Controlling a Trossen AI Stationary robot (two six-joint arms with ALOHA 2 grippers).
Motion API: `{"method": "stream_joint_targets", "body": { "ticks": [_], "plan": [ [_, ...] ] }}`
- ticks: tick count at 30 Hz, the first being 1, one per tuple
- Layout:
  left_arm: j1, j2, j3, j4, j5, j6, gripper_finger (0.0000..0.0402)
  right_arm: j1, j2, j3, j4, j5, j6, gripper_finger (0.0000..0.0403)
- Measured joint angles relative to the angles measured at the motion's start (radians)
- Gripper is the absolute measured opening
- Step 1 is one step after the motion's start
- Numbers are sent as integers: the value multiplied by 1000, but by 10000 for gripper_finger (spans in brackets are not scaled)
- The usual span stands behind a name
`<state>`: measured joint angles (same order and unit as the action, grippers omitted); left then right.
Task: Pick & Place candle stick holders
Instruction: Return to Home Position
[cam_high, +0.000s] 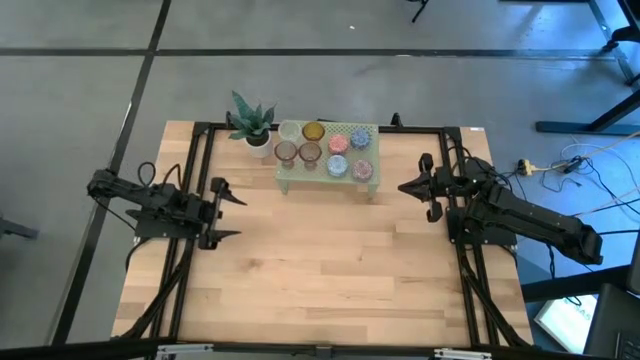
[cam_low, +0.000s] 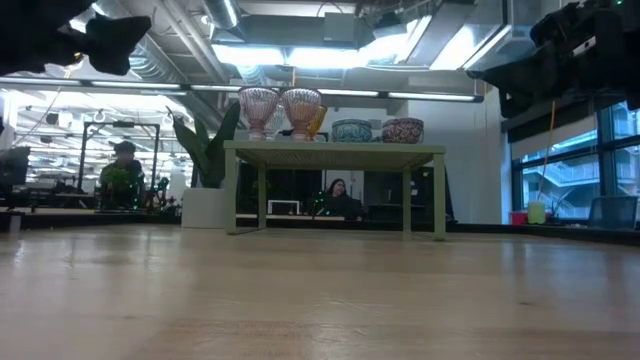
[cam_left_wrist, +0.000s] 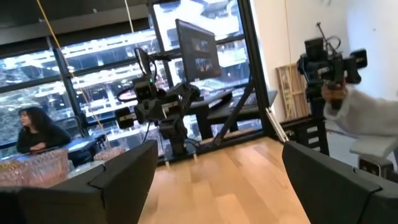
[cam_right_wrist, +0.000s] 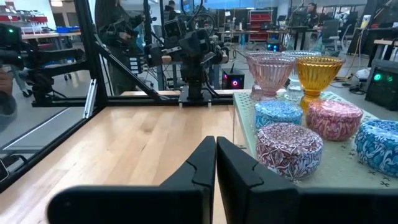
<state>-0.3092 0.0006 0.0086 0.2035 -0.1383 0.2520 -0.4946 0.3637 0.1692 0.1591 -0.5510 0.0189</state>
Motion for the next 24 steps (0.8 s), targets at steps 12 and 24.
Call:
{"method": "stream_joint_targets", "body": {
  "ticks": [12,24],
  "plan": [
    [0,0,0,-29,-159,-3,342,52,-6,-13,60,139,106,18],
    [0,0,0,-28,-156,-5,342,178,-14,-163,237,297,132,18]
  ]
}}
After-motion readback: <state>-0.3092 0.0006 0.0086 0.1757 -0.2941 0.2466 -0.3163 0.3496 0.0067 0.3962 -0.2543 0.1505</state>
